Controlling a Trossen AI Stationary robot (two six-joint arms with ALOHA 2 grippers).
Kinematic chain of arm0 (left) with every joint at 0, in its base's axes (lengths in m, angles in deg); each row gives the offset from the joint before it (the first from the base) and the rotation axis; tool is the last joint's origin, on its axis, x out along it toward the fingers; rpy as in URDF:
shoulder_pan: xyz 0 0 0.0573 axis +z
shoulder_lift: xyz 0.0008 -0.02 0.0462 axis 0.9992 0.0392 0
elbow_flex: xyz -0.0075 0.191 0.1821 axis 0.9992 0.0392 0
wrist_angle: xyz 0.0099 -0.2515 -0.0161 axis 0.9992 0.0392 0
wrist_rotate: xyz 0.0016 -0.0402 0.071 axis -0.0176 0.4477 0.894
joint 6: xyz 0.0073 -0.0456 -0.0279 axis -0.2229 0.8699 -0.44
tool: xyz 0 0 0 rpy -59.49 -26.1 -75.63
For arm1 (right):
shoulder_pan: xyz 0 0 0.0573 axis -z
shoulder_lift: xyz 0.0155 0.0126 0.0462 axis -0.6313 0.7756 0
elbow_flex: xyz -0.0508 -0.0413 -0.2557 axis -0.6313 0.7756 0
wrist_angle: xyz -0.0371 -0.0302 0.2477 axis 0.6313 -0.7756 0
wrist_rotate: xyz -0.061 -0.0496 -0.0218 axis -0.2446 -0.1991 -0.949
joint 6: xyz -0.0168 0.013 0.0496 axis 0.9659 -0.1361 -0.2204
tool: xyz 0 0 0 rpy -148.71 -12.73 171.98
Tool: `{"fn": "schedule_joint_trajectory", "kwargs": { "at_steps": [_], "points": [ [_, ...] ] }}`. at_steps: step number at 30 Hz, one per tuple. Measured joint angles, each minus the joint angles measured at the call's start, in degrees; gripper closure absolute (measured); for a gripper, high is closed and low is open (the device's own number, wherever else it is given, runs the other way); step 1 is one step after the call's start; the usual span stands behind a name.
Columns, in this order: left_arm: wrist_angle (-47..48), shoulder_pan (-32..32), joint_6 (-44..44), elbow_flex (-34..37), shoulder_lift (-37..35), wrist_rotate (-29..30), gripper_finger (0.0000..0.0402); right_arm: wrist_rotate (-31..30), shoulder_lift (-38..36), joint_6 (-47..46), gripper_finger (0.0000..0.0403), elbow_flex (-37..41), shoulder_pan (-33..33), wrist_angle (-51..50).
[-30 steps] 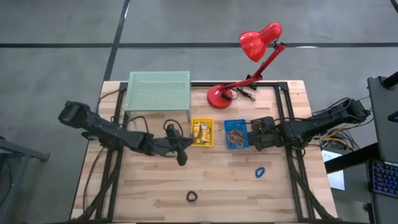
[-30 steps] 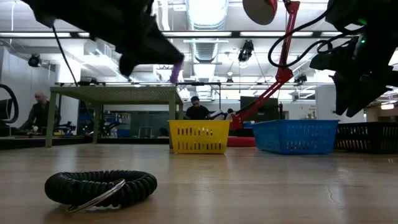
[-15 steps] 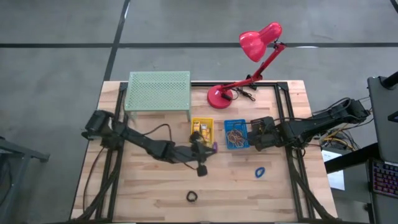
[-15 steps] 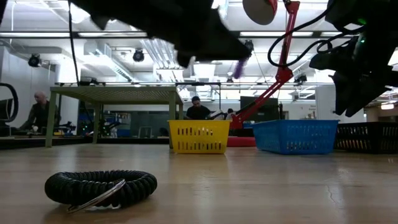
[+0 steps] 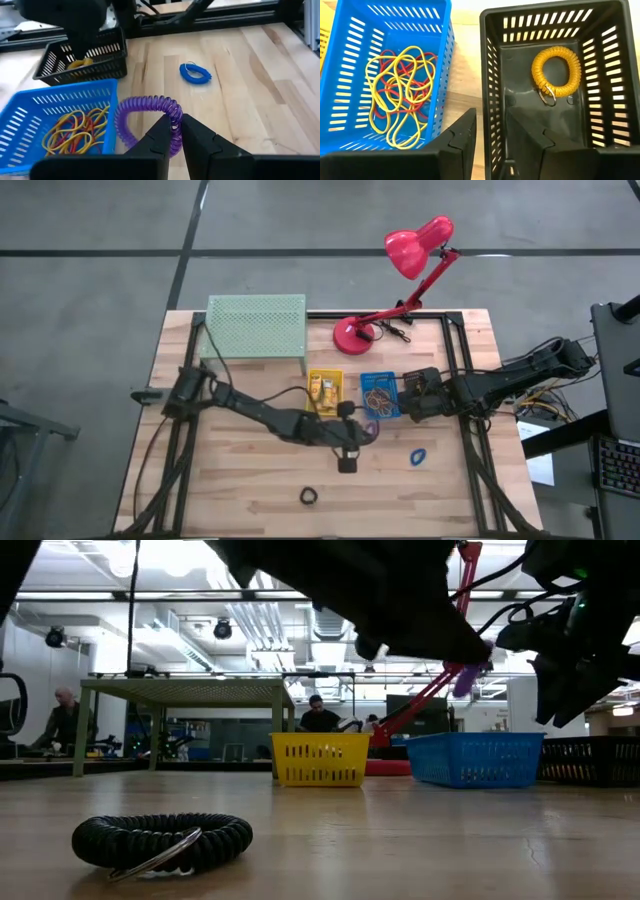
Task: Pick & Place Office Desk Supplies
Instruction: Put the violet spring keychain into the black basket
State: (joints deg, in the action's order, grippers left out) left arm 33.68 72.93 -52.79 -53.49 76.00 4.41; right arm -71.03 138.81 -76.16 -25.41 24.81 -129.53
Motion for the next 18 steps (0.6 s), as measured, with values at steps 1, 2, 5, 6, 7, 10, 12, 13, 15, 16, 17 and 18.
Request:
{"fn": "schedule_joint_trajectory", "kwargs": {
  "at_steps": [1,2,5,6,7,10,12,13,15,16,17,18],
  "points": [
    [-0.15,0.09,0.02,-0.33,0.68,-0.32,0.0359,0.00,0.00,0.02,0.0303,0.00,-0.02,0.10],
    [-0.89,0.13,0.09,-0.65,1.30,-0.55,0.0359,0.00,0.00,0.02,0.0304,0.00,0.00,0.10],
    [-1.62,0.14,0.16,-1.39,2.83,-0.58,0.0359,0.00,0.00,0.02,0.0307,0.00,-0.01,0.40],
    [-1.69,0.15,0.17,-1.74,3.31,-0.59,0.0359,0.00,0.00,0.02,0.0307,0.00,-0.02,0.50],
    [-1.81,0.14,0.19,-1.95,3.60,-0.61,0.0359,0.00,0.00,0.02,0.0307,0.00,-0.01,0.50],
    [-1.99,0.19,1.33,-2.13,4.38,-1.72,0.0359,0.00,0.00,0.02,0.0305,-0.01,0.00,0.60],
    [-1.75,0.19,1.71,-2.09,4.93,-2.67,0.0359,0.01,0.00,0.02,0.0302,0.00,-0.02,0.67],
    [-1.81,0.21,1.71,-2.09,5.41,-3.57,0.0359,0.00,0.00,0.02,0.0301,0.00,0.00,0.71],
    [-1.78,0.25,1.73,-2.09,6.15,-5.32,0.0359,0.01,0.00,0.02,0.0299,0.00,-0.02,0.81],
    [-1.81,0.25,1.80,-2.09,6.64,-6.07,0.0359,0.00,0.00,0.04,0.0298,0.00,-0.01,0.83],
    [-1.80,0.25,2.01,-2.09,7.14,-6.47,0.0359,0.00,0.00,0.04,0.0298,0.00,-0.02,0.89],
    [-1.87,0.25,2.30,-2.09,7.75,-6.70,0.0359,0.00,0.00,0.04,0.0298,0.00,-0.02,0.95]
  ]
}}
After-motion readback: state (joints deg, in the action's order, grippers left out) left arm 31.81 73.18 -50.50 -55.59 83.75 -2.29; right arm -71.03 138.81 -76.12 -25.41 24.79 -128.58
